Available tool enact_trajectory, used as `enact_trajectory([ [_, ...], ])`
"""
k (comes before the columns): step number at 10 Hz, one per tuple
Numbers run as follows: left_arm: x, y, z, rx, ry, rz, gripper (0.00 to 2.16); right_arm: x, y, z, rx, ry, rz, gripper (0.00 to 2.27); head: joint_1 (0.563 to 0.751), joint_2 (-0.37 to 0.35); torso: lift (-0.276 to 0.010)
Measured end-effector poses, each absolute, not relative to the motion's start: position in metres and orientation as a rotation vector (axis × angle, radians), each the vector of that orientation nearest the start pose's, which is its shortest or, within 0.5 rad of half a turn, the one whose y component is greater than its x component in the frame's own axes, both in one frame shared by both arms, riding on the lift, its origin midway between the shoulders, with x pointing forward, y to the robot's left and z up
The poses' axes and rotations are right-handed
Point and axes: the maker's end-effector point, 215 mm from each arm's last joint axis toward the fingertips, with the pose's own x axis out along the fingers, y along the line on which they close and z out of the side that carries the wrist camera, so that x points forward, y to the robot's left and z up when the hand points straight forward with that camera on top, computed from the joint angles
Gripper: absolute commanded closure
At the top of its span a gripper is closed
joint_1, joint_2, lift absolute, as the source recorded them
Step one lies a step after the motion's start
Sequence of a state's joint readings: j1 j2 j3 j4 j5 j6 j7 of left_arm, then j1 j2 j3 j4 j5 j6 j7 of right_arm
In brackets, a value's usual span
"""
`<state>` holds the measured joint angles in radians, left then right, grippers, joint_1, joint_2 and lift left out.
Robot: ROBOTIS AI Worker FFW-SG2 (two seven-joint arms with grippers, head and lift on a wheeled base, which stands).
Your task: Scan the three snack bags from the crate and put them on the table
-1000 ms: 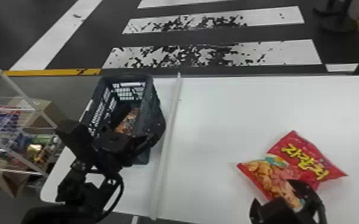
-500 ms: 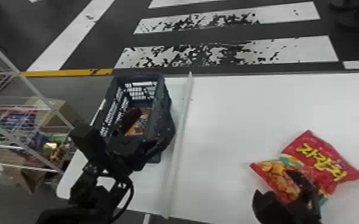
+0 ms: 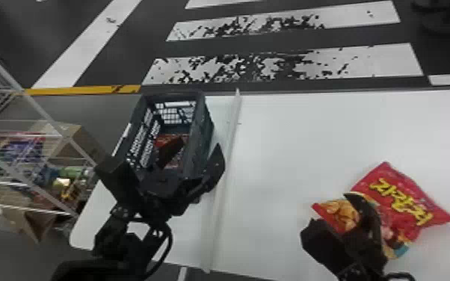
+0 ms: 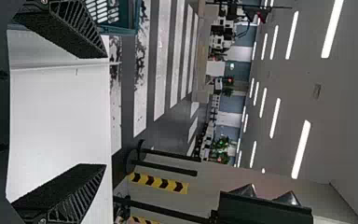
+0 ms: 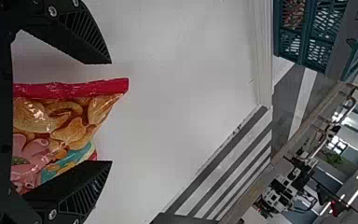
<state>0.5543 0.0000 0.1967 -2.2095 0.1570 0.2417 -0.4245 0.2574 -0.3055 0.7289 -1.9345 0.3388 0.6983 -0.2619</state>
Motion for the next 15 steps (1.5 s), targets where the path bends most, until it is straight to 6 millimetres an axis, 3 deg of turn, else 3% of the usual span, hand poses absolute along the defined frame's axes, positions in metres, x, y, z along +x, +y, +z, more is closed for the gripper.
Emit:
enact_trajectory([
  [1,0.419,0.235,-0.333,-0.093,0.131,-0.274,0.03,0.385,-0.047,-0.509,-0.697,0.445,0.360,0.13,0.695,0.261,-0.094],
  [2,0.418,0.237,-0.333,-0.092,0.133,-0.273,0.03,0.389,-0.046,-0.515,-0.708,0.450,0.362,0.37,0.695,0.263,-0.094],
  [3,0.417,0.237,-0.334,-0.092,0.133,-0.276,0.03,0.392,-0.048,-0.520,-0.724,0.459,0.359,0.95,0.695,0.262,-0.094],
  [4,0.417,0.236,-0.335,-0.094,0.135,-0.278,0.03,0.394,-0.053,-0.525,-0.745,0.475,0.349,1.90,0.695,0.255,-0.094],
  [5,0.416,0.236,-0.336,-0.095,0.136,-0.279,0.03,0.395,-0.060,-0.528,-0.769,0.497,0.331,2.24,0.695,0.245,-0.094],
  [7,0.416,0.236,-0.335,-0.095,0.125,-0.279,0.03,0.396,-0.066,-0.526,-0.796,0.500,0.300,2.24,0.695,0.234,-0.094],
  [9,0.416,0.234,-0.334,-0.098,0.123,-0.283,0.03,0.398,-0.062,-0.505,-0.792,0.423,0.276,2.24,0.695,0.236,-0.094],
  [10,0.415,0.233,-0.333,-0.098,0.122,-0.285,0.03,0.401,-0.060,-0.479,-0.749,0.358,0.262,2.24,0.695,0.236,-0.094],
  [13,0.415,0.221,-0.331,-0.102,0.117,-0.304,0.03,0.422,-0.079,-0.365,-0.425,0.219,0.199,2.24,0.695,0.198,-0.094],
  [15,0.414,0.210,-0.332,-0.095,0.120,-0.321,0.03,0.441,-0.104,-0.325,-0.023,0.241,0.214,2.24,0.695,0.142,-0.094],
])
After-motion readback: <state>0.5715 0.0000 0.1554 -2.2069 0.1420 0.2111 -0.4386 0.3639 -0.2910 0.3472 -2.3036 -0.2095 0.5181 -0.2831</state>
